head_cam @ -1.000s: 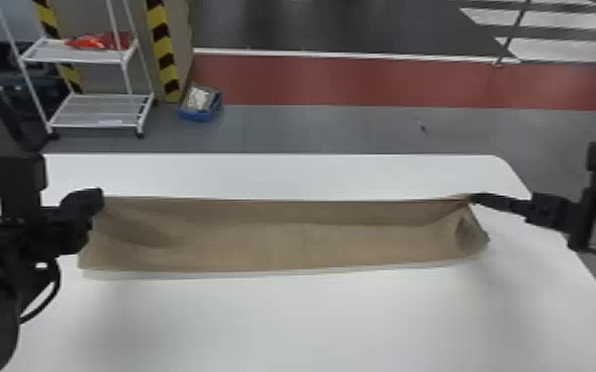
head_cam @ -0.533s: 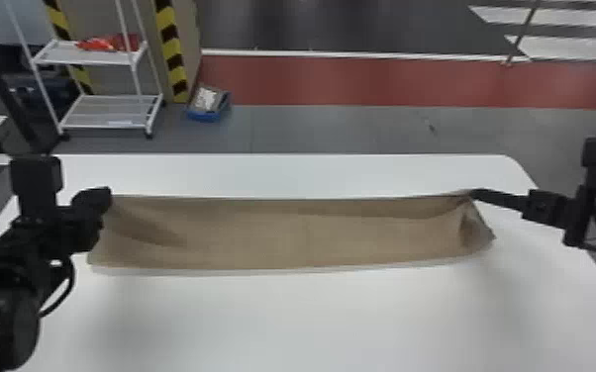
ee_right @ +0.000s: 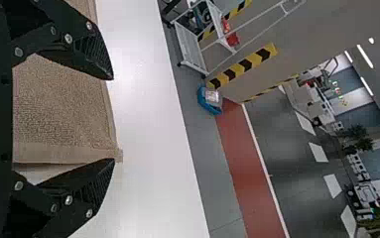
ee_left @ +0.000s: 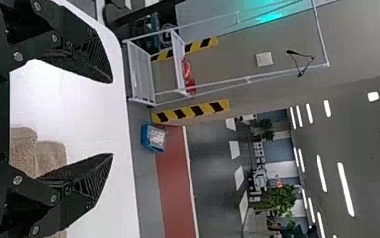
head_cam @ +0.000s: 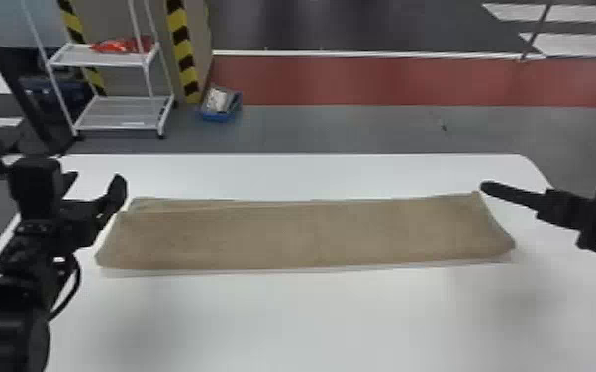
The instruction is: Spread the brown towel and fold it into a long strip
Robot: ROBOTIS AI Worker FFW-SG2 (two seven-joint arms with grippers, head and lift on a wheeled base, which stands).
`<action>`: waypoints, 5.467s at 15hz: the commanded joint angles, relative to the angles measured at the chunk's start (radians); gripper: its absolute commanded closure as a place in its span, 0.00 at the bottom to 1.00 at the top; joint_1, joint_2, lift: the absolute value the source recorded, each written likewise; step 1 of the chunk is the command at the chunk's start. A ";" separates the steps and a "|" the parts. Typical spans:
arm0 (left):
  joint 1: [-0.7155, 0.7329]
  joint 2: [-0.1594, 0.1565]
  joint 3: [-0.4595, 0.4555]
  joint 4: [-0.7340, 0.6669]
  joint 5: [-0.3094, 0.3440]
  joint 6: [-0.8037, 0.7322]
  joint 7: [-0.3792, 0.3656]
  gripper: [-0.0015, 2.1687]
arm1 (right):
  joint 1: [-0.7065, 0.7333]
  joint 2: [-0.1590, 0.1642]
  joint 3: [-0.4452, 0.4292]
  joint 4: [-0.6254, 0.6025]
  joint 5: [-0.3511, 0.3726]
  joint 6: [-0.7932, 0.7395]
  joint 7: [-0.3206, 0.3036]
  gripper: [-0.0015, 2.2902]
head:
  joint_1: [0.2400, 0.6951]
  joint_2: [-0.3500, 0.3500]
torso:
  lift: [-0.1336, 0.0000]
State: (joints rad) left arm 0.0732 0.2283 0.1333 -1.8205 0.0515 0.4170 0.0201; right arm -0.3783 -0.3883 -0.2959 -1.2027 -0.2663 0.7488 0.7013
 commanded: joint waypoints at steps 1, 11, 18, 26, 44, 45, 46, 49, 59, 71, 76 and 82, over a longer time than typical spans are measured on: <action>0.037 0.000 0.022 -0.039 0.037 -0.013 -0.002 0.02 | 0.075 -0.006 -0.043 -0.097 -0.010 0.024 0.003 0.02 | 1.00 0.46 | 0.08; 0.033 0.019 0.124 0.030 0.222 0.131 -0.256 0.16 | 0.207 -0.015 -0.124 -0.166 -0.051 0.030 0.032 0.04 | 1.00 0.39 | 0.08; -0.036 0.036 0.117 0.142 0.208 0.236 -0.308 0.24 | 0.187 -0.008 -0.035 -0.159 -0.024 -0.047 0.014 0.06 | 1.00 0.43 | 0.08; -0.158 0.054 0.046 0.351 0.146 0.061 -0.315 0.24 | 0.162 0.019 0.008 -0.150 0.007 -0.075 -0.005 0.08 | 1.00 0.48 | 0.08; -0.145 0.055 0.042 0.351 0.114 0.049 -0.302 0.58 | 0.159 0.019 -0.002 -0.141 0.002 -0.078 -0.005 0.08 | 1.00 0.49 | 0.08; -0.142 0.055 0.042 0.343 0.114 0.049 -0.296 0.57 | 0.160 0.019 -0.002 -0.143 0.002 -0.078 -0.005 0.08 | 1.00 0.49 | 0.08; -0.139 0.055 0.040 0.340 0.114 0.049 -0.279 0.57 | 0.160 0.019 -0.002 -0.143 0.002 -0.078 -0.005 0.08 | 1.00 0.49 | 0.08; -0.110 0.054 0.042 0.303 0.116 0.046 -0.250 0.56 | 0.160 0.019 -0.002 -0.143 0.001 -0.078 -0.005 0.08 | 1.00 0.50 | 0.08; -0.095 0.051 0.020 0.303 0.113 -0.034 -0.223 0.48 | 0.171 0.015 -0.015 -0.143 0.001 -0.068 -0.005 0.08 | 1.00 0.49 | 0.08; -0.062 0.057 0.017 0.287 0.117 -0.120 -0.235 0.52 | 0.170 0.011 -0.015 -0.141 -0.001 -0.075 -0.005 0.08 | 1.00 0.47 | 0.08; -0.039 0.052 0.040 0.260 0.154 -0.163 -0.270 0.54 | 0.102 0.020 0.069 -0.048 0.021 -0.240 -0.045 0.08 | 1.00 0.47 | 0.08; -0.024 0.054 0.043 0.259 0.154 -0.175 -0.269 0.54 | 0.029 0.063 0.199 0.117 0.110 -0.486 -0.163 0.15 | 1.00 0.50 | 0.08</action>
State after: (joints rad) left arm 0.0466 0.2810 0.1757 -1.5615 0.2056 0.2428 -0.2484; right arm -0.3345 -0.3285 -0.1310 -1.1208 -0.1777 0.2930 0.5413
